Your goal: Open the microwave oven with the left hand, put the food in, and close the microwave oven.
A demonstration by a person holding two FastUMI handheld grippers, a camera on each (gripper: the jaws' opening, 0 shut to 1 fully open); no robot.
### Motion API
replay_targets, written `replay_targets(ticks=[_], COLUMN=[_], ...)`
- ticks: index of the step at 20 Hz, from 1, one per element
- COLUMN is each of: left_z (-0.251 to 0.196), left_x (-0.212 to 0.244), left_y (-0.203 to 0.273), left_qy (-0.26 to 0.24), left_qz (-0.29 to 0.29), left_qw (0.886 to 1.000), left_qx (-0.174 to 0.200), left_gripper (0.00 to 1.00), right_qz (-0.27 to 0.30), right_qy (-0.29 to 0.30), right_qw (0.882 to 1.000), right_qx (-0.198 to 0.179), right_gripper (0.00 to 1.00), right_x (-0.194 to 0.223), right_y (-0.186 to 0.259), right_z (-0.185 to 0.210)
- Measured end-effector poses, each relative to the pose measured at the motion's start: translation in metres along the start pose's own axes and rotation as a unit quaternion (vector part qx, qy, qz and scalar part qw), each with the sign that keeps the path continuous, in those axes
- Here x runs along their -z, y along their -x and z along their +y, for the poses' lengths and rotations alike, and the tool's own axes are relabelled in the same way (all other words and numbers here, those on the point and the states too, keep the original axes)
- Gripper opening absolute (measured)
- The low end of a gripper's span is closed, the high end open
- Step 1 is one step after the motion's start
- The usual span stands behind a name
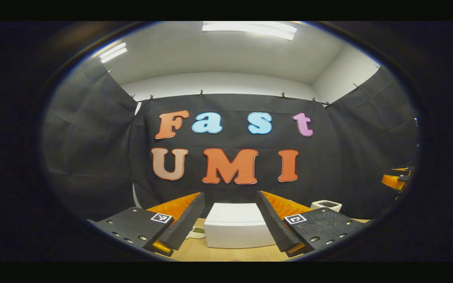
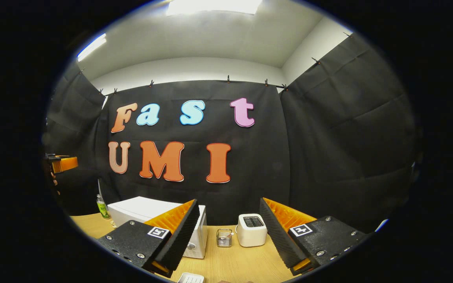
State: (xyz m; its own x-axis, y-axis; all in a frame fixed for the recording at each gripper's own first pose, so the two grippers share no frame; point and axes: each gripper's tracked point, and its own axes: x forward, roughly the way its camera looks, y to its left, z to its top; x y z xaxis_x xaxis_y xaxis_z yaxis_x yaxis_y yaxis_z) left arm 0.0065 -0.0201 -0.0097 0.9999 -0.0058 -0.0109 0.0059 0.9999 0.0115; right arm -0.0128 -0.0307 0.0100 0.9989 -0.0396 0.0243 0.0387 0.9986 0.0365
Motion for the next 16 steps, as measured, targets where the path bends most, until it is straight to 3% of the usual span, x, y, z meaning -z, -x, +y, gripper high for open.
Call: replay_targets(ticks=[4,6,9,11,12,16], left_z=[-0.008,0.002,-0.009,-0.034,-0.049,-0.095], left_x=[0.017,0.021,0.045,0.072,0.088,0.142], left_y=[-0.002,-0.007,-0.009,-0.013,-0.014,-0.019], left_qy=[0.002,-0.006,0.013,0.052,0.060,0.052], left_qz=[0.007,-0.005,0.001,0.023,0.038,0.086], left_qw=[1.000,0.999,0.998,0.998,0.997,0.994], left_qx=[0.000,-0.034,-0.054,-0.027,-0.009,0.039], left_gripper=[0.87,0.88,0.91,0.88,0.88,0.91], right_qz=[0.001,0.002,0.012,0.016,0.017,0.033], right_qy=[-0.001,-0.008,-0.009,-0.002,-0.001,-0.001], right_qw=[1.000,1.000,1.000,1.000,1.000,0.999], right_qx=[-0.006,-0.008,-0.012,-0.005,-0.001,-0.005], right_gripper=[0.95,0.95,0.99,0.99,0.94,0.94], right_x=[0.004,0.010,0.027,0.038,0.043,0.071], right_y=[0.003,0.005,0.009,0.010,0.012,0.019], right_z=[0.000,-0.001,-0.003,-0.011,-0.015,-0.020])
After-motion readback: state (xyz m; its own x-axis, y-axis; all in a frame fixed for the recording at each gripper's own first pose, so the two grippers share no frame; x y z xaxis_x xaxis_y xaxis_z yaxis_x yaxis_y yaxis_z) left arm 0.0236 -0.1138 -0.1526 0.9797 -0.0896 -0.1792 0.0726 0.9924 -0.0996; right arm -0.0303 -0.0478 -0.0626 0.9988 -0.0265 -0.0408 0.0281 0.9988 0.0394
